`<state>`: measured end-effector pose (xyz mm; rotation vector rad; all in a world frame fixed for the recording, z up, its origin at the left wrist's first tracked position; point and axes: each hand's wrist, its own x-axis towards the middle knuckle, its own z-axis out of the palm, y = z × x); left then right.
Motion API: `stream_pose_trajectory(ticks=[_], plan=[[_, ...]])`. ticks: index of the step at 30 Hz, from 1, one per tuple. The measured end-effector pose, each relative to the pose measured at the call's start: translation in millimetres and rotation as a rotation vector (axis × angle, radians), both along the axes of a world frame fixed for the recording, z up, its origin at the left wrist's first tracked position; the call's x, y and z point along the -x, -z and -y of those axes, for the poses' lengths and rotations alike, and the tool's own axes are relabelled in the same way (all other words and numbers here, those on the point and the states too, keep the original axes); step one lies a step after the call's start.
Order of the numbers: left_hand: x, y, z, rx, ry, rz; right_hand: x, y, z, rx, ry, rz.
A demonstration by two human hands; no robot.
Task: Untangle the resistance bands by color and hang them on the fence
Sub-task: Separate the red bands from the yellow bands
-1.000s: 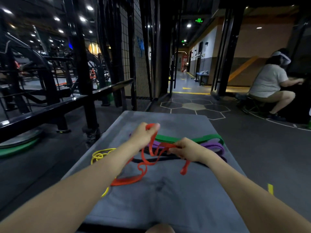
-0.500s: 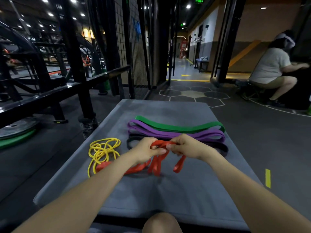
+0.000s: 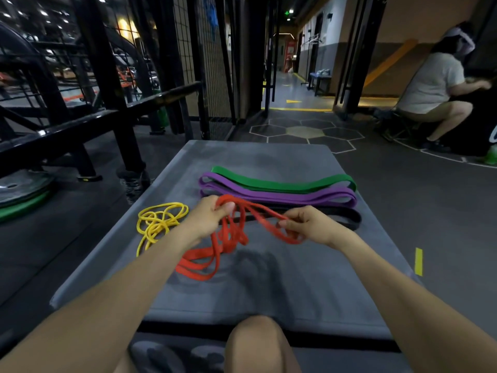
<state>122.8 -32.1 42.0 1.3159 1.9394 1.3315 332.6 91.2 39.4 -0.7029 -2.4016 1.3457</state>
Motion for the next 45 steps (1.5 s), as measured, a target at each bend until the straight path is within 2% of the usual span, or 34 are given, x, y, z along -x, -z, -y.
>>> stream_pose_trajectory(ticks=[4,7,12,14,18,23,27,29,33,37,40,42,45], plan=[[6.0,-0.8,5.6,0.059,-0.069,-0.059,-12.8,12.9,-5.5,0.152,0.133,-0.08],[2.9,-0.3,2.6,0.053,-0.105,-0.027,-11.2,13.1,-3.0,0.229,0.186,-0.167],[7.1,-1.9,2.6,0.055,-0.155,0.015,-16.1,8.3,-3.1,0.513,0.122,-0.268],[6.9,-1.6,2.7,0.063,-0.166,0.022,-15.9,8.9,-3.6,0.558,0.12,-0.309],[5.6,-3.7,4.1,0.073,-0.174,0.044,-11.2,13.9,-5.6,0.375,0.237,-0.224],[5.2,-5.6,5.0,0.11,-0.144,0.025,-2.3,12.8,-7.8,0.24,0.433,-0.251],[3.2,-4.0,1.6,0.149,-0.144,-0.038,1.4,15.5,-13.6,-0.202,0.687,-0.043],[1.5,-4.6,-0.5,0.162,-0.138,-0.054,2.1,15.9,-13.2,-0.319,0.718,0.011],[0.8,-4.7,-3.7,0.132,-0.096,-0.043,5.1,15.7,-11.6,-0.216,0.64,-0.029],[2.2,-3.8,0.2,0.121,-0.008,0.073,1.3,18.4,-14.3,-0.055,0.583,-0.039],[5.1,-9.1,3.2,0.092,-0.063,0.112,-4.1,24.9,-17.1,0.027,0.578,-0.023],[6.3,-15.0,4.1,0.054,-0.115,0.148,-8.4,28.5,-18.9,0.044,0.587,0.009],[4.4,-29.6,5.1,0.007,-0.136,0.154,-16.2,31.9,-21.3,-0.034,0.563,0.158]])
